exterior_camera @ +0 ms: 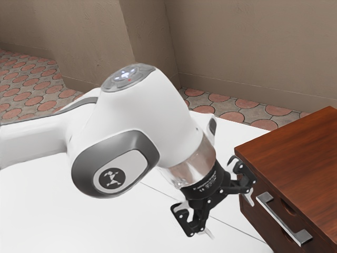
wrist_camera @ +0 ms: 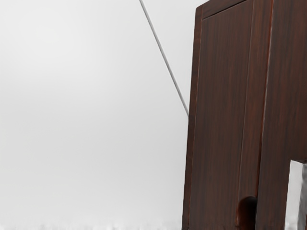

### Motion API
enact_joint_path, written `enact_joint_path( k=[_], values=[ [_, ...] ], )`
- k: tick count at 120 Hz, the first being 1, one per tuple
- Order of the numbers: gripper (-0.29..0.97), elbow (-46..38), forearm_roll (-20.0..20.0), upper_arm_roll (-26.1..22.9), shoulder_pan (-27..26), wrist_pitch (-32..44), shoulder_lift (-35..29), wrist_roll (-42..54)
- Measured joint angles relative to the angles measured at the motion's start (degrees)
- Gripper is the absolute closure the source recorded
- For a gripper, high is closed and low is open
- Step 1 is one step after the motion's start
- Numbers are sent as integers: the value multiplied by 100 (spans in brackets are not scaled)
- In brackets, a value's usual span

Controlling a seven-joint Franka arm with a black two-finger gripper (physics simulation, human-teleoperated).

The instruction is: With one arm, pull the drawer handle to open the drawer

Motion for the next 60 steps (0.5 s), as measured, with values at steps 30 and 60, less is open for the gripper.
enact_joint_path(
  k=[30, 60],
  values=[
    [0, -29, -116, -110, -250, 251, 19, -57],
    [0, 91, -136, -121, -187, 473, 371, -76]
  ],
)
